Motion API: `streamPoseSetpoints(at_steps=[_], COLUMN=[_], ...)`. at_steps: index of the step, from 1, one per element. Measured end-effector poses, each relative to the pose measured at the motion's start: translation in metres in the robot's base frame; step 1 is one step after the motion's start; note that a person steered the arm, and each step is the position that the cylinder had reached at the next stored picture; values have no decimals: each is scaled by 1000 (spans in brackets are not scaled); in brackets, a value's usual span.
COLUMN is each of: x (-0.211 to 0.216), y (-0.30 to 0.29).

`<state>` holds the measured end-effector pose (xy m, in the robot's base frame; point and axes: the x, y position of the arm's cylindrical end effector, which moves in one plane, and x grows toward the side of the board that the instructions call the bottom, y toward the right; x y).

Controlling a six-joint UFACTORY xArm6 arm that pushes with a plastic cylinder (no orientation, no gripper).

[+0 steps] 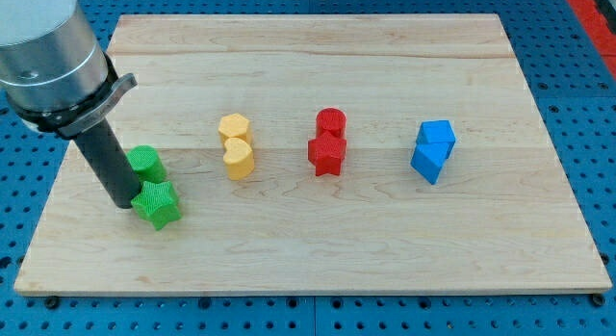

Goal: Move green star towards bottom center

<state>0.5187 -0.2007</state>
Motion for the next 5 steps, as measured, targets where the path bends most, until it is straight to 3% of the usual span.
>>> streamPoseSetpoints(at_steps=[2,5], x=[25,25], y=[59,38])
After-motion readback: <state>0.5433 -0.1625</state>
